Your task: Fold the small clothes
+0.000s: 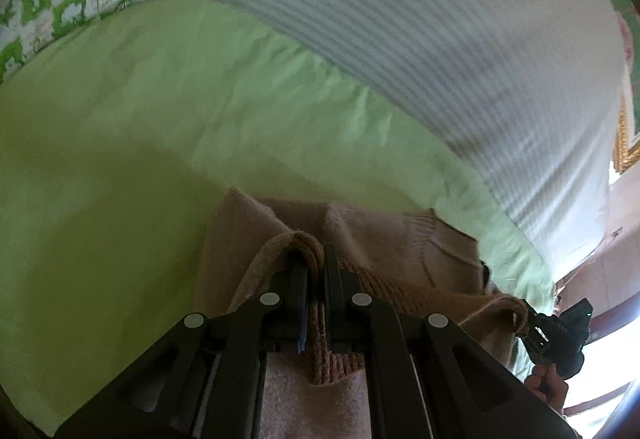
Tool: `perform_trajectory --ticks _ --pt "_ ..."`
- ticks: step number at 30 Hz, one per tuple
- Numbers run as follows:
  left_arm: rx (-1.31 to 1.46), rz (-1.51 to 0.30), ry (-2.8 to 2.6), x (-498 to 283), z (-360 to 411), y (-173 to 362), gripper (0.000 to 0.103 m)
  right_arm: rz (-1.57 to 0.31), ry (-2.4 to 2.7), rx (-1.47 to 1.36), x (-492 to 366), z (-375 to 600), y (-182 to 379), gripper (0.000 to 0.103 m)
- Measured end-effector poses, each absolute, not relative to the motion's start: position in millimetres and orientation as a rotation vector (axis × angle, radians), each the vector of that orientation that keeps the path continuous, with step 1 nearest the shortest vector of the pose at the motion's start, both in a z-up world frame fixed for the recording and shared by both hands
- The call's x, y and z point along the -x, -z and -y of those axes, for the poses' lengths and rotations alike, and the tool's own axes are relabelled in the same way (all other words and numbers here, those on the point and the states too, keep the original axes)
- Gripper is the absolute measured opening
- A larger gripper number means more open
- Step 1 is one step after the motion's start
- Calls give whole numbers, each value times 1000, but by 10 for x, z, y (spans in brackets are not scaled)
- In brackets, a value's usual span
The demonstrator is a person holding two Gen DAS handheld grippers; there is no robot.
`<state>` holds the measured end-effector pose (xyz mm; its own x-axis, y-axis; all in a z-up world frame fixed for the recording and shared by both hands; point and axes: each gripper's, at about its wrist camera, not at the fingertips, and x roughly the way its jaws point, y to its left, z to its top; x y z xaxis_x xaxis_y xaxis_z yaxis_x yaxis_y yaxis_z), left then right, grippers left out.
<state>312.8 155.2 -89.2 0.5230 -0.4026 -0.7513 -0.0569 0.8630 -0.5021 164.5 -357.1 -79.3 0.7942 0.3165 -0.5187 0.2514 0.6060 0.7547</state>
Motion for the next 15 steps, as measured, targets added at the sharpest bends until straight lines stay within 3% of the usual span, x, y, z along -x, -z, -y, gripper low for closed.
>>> perform_trajectory --ticks 7,8,10,12,15 --pt "515 -1022 214 -3085 -1566 851 14 -723 -18 -946 -1695 3548 782 14" --pt "508 -1020 216 -3044 -1574 807 17 -715 -18 -947 -1671 3551 753 17" --pt "478 -1001 201 -2965 -1572 710 36 -702 -22 -945 -1613 3556 693 24" --pt "450 -969 175 -2873 -1594 587 47 -685 -6 -932 -1545 3556 625 41" --pt "466 -942 187 -2725 -1665 435 47 -635 18 -912 -1400 3580 492 48"
